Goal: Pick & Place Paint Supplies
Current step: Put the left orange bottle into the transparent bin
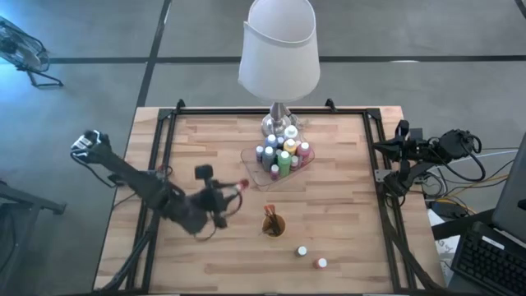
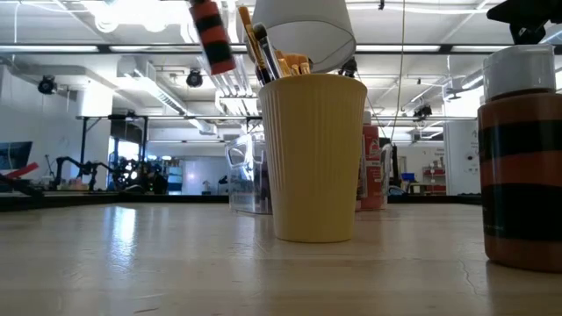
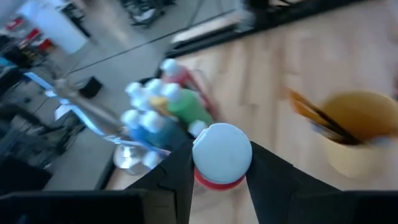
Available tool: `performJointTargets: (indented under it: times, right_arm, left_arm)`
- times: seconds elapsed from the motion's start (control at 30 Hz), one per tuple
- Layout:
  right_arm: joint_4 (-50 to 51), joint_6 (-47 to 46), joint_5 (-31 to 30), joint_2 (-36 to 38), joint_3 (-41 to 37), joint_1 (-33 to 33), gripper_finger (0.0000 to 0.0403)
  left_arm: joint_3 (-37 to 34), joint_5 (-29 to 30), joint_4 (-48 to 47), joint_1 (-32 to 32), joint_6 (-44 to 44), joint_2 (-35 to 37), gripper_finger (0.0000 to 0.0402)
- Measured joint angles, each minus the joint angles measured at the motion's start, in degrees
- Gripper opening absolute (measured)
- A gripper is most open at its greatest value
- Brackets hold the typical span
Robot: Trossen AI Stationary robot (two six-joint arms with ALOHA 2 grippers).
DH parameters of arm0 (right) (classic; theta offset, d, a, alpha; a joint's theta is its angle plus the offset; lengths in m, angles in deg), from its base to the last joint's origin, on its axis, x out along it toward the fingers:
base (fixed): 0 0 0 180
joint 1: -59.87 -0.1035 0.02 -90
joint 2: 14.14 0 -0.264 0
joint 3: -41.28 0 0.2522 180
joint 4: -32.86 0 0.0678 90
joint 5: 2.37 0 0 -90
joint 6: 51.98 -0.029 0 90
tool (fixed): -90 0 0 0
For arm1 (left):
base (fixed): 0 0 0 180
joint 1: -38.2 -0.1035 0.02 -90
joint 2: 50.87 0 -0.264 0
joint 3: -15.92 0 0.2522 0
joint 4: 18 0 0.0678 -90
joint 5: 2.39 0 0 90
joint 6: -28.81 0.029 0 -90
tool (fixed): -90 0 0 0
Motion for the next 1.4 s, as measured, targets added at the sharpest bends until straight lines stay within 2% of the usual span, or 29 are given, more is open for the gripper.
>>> performJointTargets:
  times: [0.17,0.33,0.5,0.63,0.87,1.0,1.4]
  right_arm:
    - [0.02,0.0,0.0,0.01,0.0,0.0,0.0008]
    - [0.0,0.0,0.01,0.01,0.0,-0.02,0.0008]
    - [0.0,0.0,0.0,0.02,0.0,-0.01,0.0008]
    - [0.01,0.0,0.01,0.01,0.0,0.0,0.0008]
    - [0.0,0.01,0.01,-0.01,0.0,0.0,0.0008]
    - [0.01,0.0,0.0,0.01,0.0,-0.01,0.0008]
    - [0.02,0.0,0.02,-0.01,0.0,-0.02,0.0008]
  left_arm:
    - [-0.01,-2.16,4.53,-8.23,3.89,2.99,0.0126]
    - [-0.01,-13.95,7.28,-19.01,5.07,3.3,0.0126]
    - [-0.55,-21.96,6.71,-28.61,2.32,2.73,0.0126]
    - [-2.25,-27.47,6.85,-33.28,0.02,2.59,0.0126]
    - [-5.87,-30.52,9.05,-36.96,-2.41,2.59,0.0126]
    - [-7.81,-35.25,11.59,-38.7,-3.71,2.07,0.0126]
    - [-8.6,-36.66,14.18,-40.19,-5.46,-2.76,0.0126]
